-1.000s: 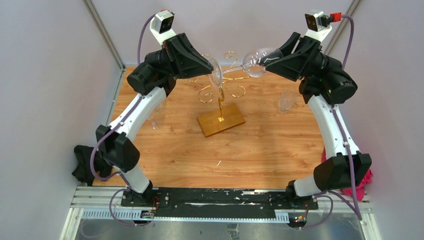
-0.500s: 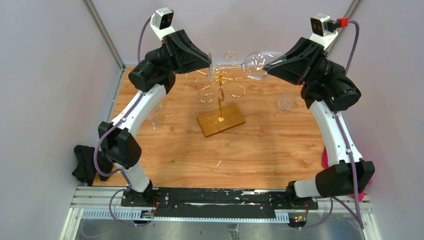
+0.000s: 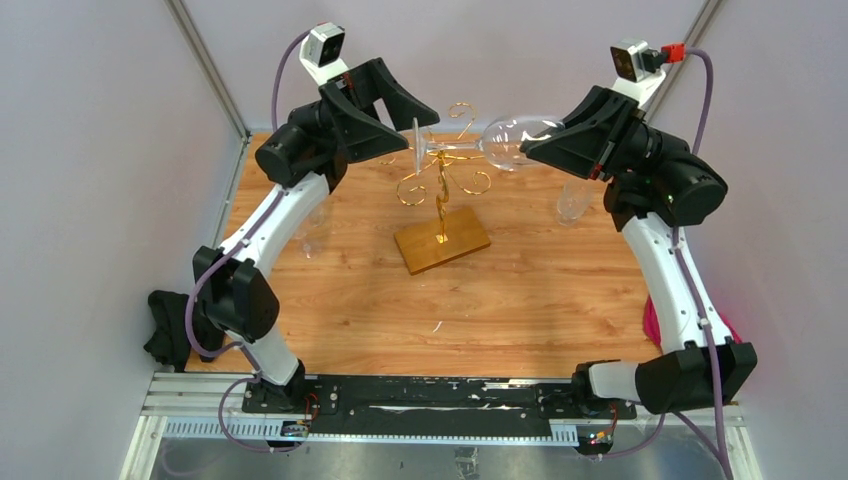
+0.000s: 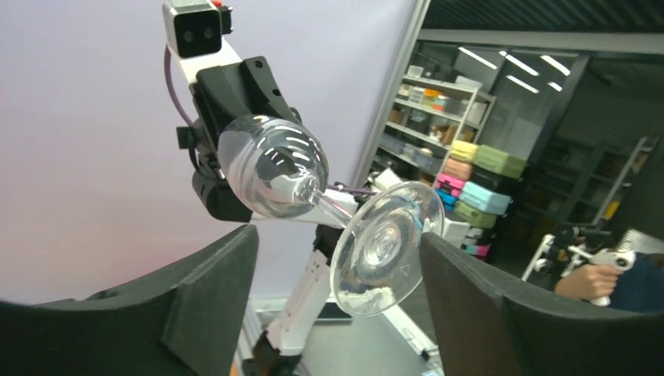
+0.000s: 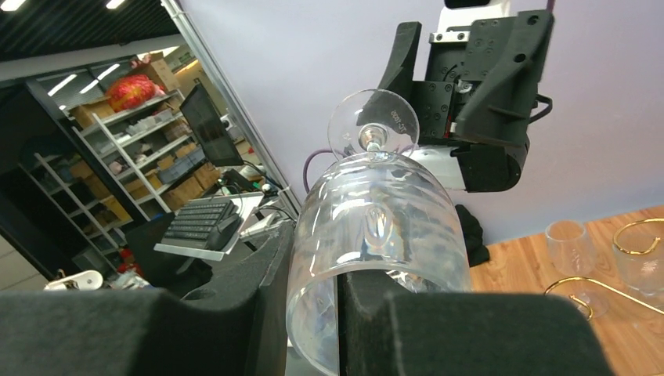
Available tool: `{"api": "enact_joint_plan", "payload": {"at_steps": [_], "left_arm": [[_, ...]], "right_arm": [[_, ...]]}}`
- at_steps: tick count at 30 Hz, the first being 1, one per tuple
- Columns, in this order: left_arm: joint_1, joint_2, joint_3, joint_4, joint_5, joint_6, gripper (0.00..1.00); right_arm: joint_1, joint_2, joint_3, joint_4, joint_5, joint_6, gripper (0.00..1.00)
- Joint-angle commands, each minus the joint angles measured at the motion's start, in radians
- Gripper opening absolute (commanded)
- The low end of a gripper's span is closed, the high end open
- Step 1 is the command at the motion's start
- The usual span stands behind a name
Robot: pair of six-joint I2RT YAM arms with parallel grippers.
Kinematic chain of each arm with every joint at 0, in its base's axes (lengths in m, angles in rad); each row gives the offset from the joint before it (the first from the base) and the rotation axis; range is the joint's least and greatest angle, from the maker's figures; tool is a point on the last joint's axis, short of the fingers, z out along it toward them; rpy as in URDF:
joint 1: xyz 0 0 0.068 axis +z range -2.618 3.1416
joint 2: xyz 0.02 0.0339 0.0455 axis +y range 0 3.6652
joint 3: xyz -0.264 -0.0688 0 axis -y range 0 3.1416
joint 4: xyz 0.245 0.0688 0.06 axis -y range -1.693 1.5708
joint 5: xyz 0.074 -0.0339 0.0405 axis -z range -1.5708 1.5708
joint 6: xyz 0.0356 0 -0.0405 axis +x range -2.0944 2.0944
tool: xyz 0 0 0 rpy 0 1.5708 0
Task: Take the wine glass off the wine glass rack
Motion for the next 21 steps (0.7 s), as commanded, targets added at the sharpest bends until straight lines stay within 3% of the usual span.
{"api": "enact_joint_plan", "payload": {"at_steps": [1,4,7,10,11,13,15,16,17,18,19,21], "left_arm": [[0.029,-0.036,-0.013,0.042,0.01,0.01,0.87],[0.057,-0.048,-0.029,0.042,-0.001,0.012,0.9],[0.102,-0.06,-0.062,0.041,-0.032,-0.002,0.91],[0.153,-0.086,-0.121,-0.049,-0.059,0.025,0.91],[0.165,-0.104,-0.144,-0.15,-0.061,0.074,0.91],[0.178,-0.155,-0.182,-0.44,-0.066,0.239,0.92],[0.178,-0.23,-0.178,-0.857,-0.109,0.521,0.92],[0.179,-0.273,-0.146,-1.11,-0.188,0.687,0.94],[0.178,-0.321,-0.098,-1.465,-0.277,0.898,0.95],[0.172,-0.336,-0.017,-1.635,-0.41,1.008,0.96],[0.16,-0.351,0.07,-1.926,-0.54,1.165,0.96],[0.146,-0.359,0.2,-2.145,-0.735,1.252,0.96]], "right_arm": [[0.016,-0.097,-0.001,-0.097,-0.005,-0.13,0.0],[0.016,-0.15,0.001,-0.211,-0.021,-0.229,0.0],[0.016,-0.212,0.013,-0.43,-0.038,-0.379,0.0],[0.016,-0.274,0.075,-0.863,-0.022,-0.731,0.0],[0.016,-0.287,0.121,-1.136,0.0,-0.883,0.0],[0.014,-0.292,0.238,-1.487,0.086,-1.127,0.0],[0.013,-0.281,0.339,-1.71,0.186,-1.27,0.0],[0.013,-0.273,0.393,-1.796,0.23,-1.322,0.0],[0.013,-0.268,0.423,-1.863,0.294,-1.372,0.0],[0.012,-0.263,0.454,-1.927,0.33,-1.396,0.0],[0.013,-0.257,0.485,-1.992,0.395,-1.446,0.0],[0.013,-0.244,0.533,-2.092,0.468,-1.493,0.0]]}}
